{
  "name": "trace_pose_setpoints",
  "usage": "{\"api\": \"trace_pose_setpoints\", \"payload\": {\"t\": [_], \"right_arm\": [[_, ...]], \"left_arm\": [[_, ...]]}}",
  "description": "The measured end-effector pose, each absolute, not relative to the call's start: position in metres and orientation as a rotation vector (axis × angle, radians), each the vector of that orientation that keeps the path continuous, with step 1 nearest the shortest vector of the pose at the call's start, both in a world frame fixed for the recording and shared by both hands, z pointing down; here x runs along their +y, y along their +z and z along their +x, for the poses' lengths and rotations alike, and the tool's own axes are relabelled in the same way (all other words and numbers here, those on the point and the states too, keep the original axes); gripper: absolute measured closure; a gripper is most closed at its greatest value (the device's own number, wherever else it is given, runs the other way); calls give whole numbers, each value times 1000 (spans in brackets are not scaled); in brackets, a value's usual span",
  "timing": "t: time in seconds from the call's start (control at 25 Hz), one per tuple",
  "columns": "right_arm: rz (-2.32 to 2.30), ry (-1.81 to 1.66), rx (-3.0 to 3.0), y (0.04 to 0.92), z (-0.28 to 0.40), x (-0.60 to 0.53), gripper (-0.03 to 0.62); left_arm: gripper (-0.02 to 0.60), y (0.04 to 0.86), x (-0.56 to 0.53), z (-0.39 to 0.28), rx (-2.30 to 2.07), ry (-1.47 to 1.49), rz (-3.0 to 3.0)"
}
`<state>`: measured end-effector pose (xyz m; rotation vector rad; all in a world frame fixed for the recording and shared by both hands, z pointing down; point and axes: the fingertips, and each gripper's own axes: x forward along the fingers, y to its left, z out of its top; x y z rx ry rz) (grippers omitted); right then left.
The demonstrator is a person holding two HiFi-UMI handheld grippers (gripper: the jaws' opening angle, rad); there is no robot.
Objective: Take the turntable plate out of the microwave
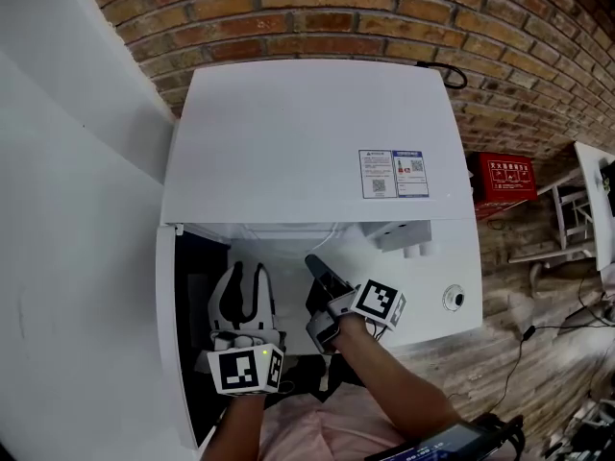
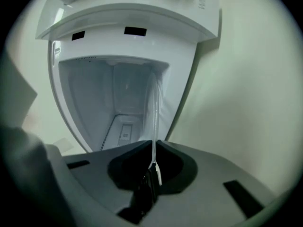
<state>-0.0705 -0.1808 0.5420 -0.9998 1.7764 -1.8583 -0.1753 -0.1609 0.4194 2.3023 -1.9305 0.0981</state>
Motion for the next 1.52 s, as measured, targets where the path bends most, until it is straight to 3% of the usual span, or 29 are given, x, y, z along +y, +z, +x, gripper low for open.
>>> {"api": "trace_pose_setpoints", "payload": {"t": [0.16,0.28,0.4,0.84,1.32,1.4,1.52], "right_arm": [[-990,-1848,1771,542,-66,-179,557],[-993,-1818,1762,540,-60,-189,480],[-1026,-1828,1734,542,-56,-202,459],[-1017,-1753,1798,542,-56,-208,536],[-1018,-1753,1753,546,-50,-174,531],[-1016,-1748,1748,549,-46,-178,480],[-1047,-1743,1745,555,-38,-191,467]], "left_arm": [[451,418,-159,-169,-1916,94,2318],[451,416,-158,-170,-1919,93,2320],[451,416,-158,-173,-1930,95,2311],[449,420,-158,-175,-1935,109,2295],[449,422,-158,-167,-1914,98,2316],[449,422,-159,-167,-1915,100,2316],[449,420,-159,-169,-1927,103,2309]]}}
